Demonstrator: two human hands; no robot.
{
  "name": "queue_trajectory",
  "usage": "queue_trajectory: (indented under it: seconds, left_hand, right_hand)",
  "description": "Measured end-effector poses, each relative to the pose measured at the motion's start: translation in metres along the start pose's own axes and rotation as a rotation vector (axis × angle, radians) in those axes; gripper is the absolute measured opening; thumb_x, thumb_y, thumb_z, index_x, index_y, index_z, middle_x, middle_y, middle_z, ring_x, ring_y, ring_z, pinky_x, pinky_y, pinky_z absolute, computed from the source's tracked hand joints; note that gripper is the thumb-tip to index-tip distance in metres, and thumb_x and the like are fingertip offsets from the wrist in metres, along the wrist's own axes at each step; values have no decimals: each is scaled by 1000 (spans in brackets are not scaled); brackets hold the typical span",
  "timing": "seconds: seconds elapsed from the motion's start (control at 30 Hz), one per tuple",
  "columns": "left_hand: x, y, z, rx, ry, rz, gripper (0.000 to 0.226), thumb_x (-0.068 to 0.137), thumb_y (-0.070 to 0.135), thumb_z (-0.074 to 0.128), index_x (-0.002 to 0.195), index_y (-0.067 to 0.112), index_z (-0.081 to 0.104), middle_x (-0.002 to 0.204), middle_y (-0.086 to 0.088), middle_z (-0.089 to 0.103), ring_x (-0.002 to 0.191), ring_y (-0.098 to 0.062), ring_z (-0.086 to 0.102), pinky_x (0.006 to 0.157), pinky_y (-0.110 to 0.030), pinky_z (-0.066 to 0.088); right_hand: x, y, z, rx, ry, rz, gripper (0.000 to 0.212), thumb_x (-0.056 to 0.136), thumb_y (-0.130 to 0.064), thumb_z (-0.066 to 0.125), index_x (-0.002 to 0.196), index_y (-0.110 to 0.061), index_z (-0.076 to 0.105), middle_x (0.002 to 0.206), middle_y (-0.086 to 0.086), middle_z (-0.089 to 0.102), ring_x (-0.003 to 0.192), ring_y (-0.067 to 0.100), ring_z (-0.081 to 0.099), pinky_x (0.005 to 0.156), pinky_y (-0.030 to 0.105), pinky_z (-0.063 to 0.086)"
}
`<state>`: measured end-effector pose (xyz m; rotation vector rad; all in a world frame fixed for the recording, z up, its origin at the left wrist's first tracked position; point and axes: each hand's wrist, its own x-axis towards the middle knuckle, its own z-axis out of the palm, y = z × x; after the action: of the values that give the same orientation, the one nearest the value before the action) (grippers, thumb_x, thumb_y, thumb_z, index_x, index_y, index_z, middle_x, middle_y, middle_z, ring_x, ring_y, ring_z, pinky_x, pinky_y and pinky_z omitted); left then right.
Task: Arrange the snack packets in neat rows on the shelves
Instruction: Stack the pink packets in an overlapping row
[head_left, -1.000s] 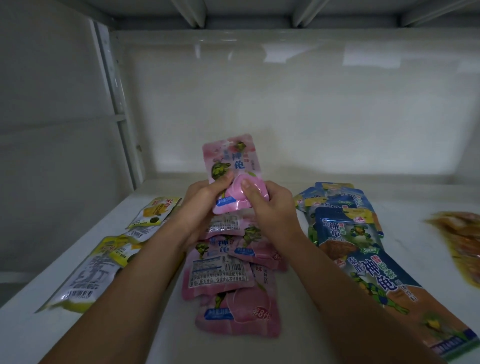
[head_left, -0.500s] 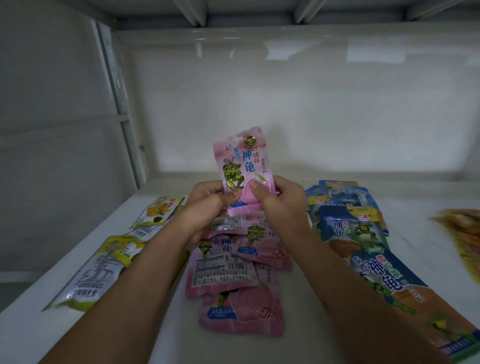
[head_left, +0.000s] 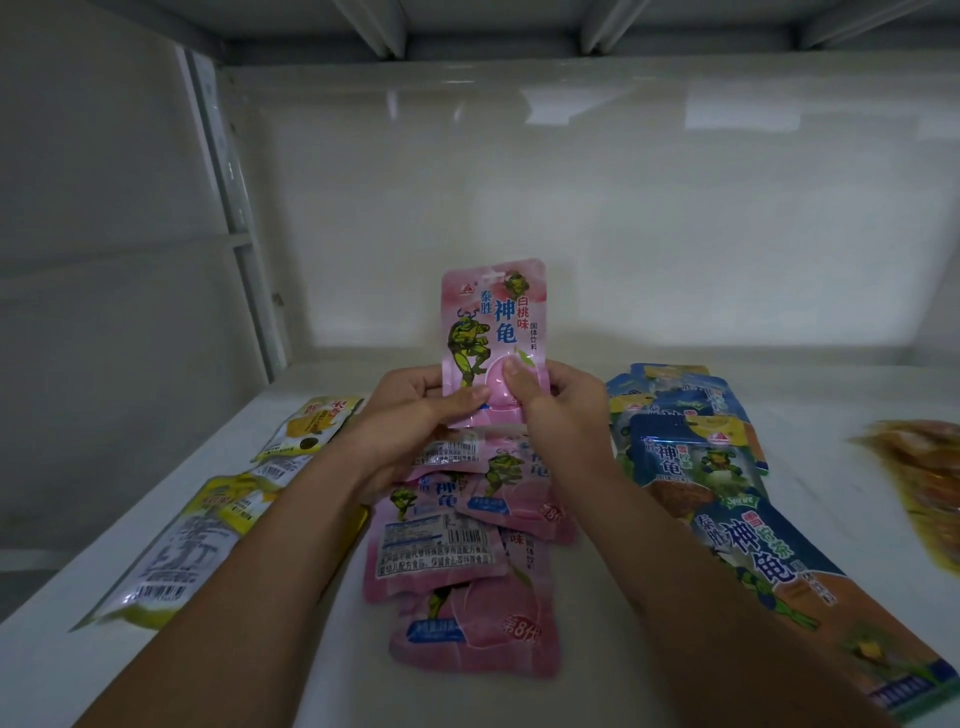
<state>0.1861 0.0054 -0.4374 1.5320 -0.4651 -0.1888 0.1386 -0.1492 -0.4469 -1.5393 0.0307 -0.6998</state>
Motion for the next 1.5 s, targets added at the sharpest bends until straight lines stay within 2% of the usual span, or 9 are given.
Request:
queue_trajectory:
  seconds: [0.13,0.3,0.47,0.57,0.73,0.83,0.97,1.27,1.5]
  left_hand:
    - [2,-2,-2,16,33,19,18,90,13,79,102,0,79,103,-18,79,102,-31,75,104,-44,56]
    - [2,0,5,121,134,99,20,93,13,78,101,-5,74,101,-27,74,85,-20,71,87,-34,58]
    - [1,5,9,528,448,221,43,80,30,90,109,17,61,91,0,65,79,-13,64,67,-24,50]
    - [-1,6,16,384,267,246,17,92,30,80,98,15,76,88,2,77,83,-14,74,78,-29,57]
    - [-6,12,21,88,55,58,47,102,56,55,118,18,77,110,-4,80,104,-20,77,96,-36,57]
    - [0,9,17,11,106,44,34,100,39,66,113,10,77,111,-18,78,108,-38,74,104,-55,54]
    - [0,12,16,-49,202,-15,31,101,3,54,85,12,79,82,-7,79,83,-33,74,93,-44,55]
    - [-3,11,10,-49,134,33,21,104,16,62,120,8,73,113,-4,80,108,-21,75,95,-36,56]
    - [-5,11,7,-36,113,38,30,94,16,76,65,24,80,83,0,80,85,-10,77,84,-29,56]
  right_hand:
    - [-1,0,-6,47,-22,18,24,99,-15,70,97,8,74,79,18,68,47,-4,58,43,11,45]
    - [-1,-1,4,-54,26,-97,33,95,-28,73,87,3,71,79,23,69,66,24,63,63,41,57]
    - [-1,1,-3,-146,35,-177,49,95,-13,73,55,-22,47,44,-14,44,46,2,37,48,17,26]
    - [-4,-3,1,-184,44,-189,33,100,-23,69,69,-16,72,57,-8,67,55,5,59,54,32,49]
    - [-5,-1,11,-144,-35,-116,51,103,-41,54,98,8,69,90,30,70,87,46,68,80,64,57]
    - [-3,1,6,-222,-14,-119,20,101,-8,61,113,-6,76,106,10,76,96,24,71,91,48,59]
    - [-5,2,6,-267,-5,-30,37,96,-18,71,132,-17,63,123,4,64,106,19,65,91,38,57]
    - [-4,2,0,-68,-34,-17,7,95,-18,76,93,-11,77,70,-4,72,68,9,64,69,35,54]
    - [-2,4,0,-40,-41,31,10,99,-16,68,95,-16,77,73,-8,72,71,14,66,73,40,56]
